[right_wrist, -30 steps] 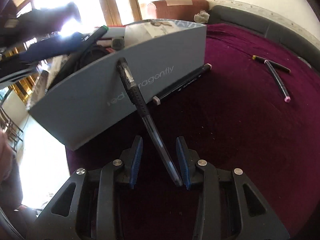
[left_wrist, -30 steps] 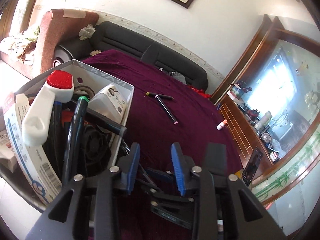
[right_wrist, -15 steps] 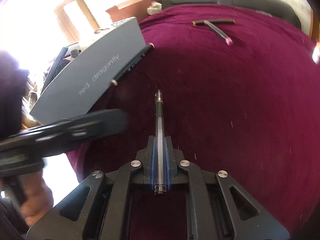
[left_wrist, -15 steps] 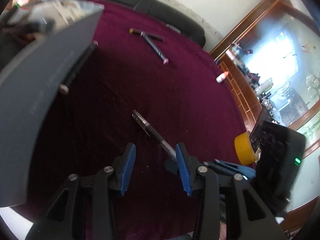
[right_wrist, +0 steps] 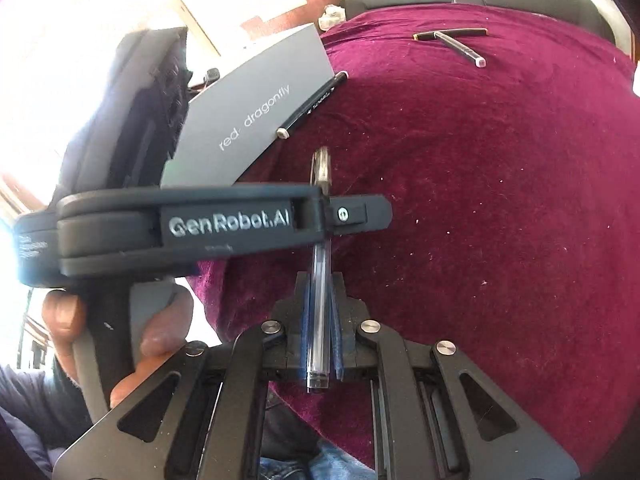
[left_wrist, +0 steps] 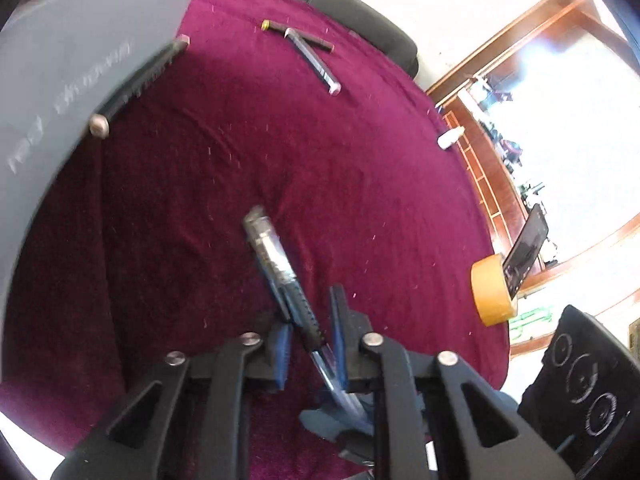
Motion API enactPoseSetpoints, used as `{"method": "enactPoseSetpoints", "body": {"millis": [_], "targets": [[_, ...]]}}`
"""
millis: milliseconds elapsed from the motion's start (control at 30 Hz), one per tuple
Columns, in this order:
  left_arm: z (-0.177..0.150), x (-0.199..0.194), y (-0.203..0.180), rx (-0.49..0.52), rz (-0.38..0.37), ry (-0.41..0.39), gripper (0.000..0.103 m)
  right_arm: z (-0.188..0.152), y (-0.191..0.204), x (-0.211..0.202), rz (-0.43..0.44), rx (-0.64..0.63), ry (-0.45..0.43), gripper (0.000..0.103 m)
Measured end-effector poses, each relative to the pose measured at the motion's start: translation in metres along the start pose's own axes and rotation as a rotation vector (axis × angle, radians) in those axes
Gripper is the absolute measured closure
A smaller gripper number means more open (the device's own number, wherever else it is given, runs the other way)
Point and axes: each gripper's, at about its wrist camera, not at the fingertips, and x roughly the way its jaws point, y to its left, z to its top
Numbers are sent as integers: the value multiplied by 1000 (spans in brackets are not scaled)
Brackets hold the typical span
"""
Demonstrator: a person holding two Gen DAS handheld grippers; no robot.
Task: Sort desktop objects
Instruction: 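Carry the pen to the grey bin and open the right tool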
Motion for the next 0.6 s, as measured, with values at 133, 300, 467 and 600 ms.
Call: {"method": "enactPoseSetpoints", "body": {"millis": [133,300,467,600], "targets": [[6,-30,-3,1,-27,-78,0,7,14,-5,-13,-51,-27,95],[27,-83,0,9,-27,-217,0,40,42,-18,39,-128,-105,95],[59,-128,17,13,16,-325,0,81,81,-16,93,-220,-165,95],[88,-153,34,-8,42,-364,0,114,102,-2,158,-226,-177,95]]}}
